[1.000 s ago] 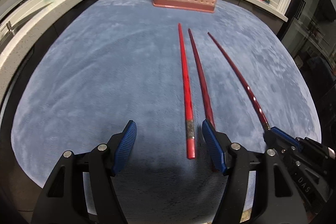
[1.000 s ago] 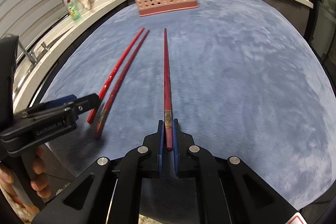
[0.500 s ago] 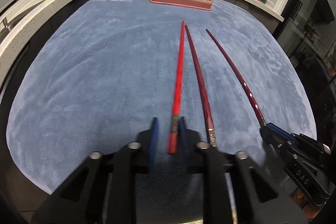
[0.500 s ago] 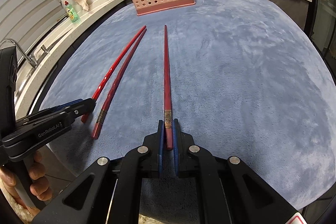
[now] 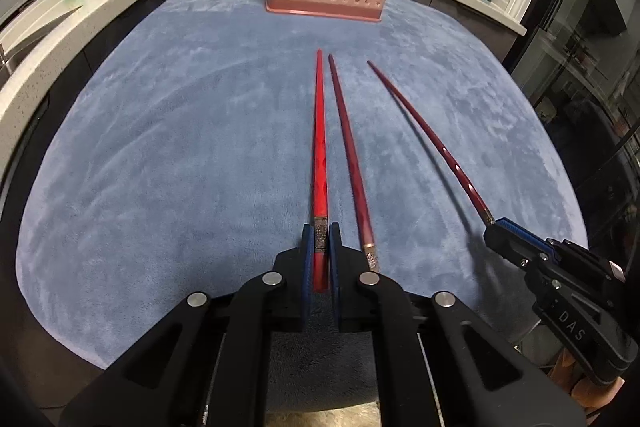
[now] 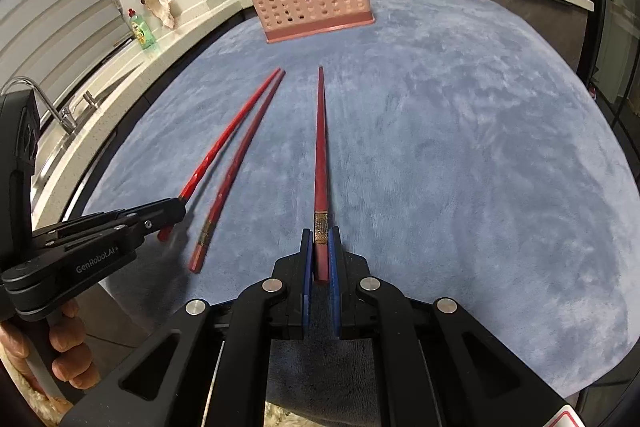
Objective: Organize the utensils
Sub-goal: 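Lift and carry the red chopstick with the left gripper while the right carries the dark-red one to the basket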
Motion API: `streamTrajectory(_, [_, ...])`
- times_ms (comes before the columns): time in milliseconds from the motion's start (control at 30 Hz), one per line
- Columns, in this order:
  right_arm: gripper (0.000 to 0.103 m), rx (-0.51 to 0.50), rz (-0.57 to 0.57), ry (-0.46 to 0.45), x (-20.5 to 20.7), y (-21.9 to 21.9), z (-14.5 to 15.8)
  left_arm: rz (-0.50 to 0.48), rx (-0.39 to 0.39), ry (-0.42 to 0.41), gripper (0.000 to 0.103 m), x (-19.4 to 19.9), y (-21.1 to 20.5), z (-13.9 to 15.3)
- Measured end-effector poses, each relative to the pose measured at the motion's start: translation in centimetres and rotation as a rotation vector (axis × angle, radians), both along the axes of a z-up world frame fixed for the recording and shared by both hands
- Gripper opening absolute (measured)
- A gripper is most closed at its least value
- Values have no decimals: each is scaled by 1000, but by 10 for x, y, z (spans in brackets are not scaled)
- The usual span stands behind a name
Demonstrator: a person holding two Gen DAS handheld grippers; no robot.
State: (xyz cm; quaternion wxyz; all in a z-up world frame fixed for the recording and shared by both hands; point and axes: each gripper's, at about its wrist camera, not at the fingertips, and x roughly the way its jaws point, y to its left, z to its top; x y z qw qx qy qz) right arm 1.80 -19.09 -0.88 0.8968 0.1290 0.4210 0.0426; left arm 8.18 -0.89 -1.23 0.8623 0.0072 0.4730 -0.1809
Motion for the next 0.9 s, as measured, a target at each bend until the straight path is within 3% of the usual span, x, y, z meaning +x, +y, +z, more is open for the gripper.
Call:
streamTrajectory(233, [7,6,-26,-99,5,-13,49,22,-53,-58,7,7,10,42])
streamTrajectory(500, [7,-11,-45,-249,25,-34,115,38,-108,-198,7,27,20,105])
streamTrajectory(700, [7,45,-40,-336,54,-49,156,52,-118,-268,7,55,19,141])
streamTrajectory(900, [7,100,-23,-399,86,-60,186,57,-182,-296,7,92,18,173])
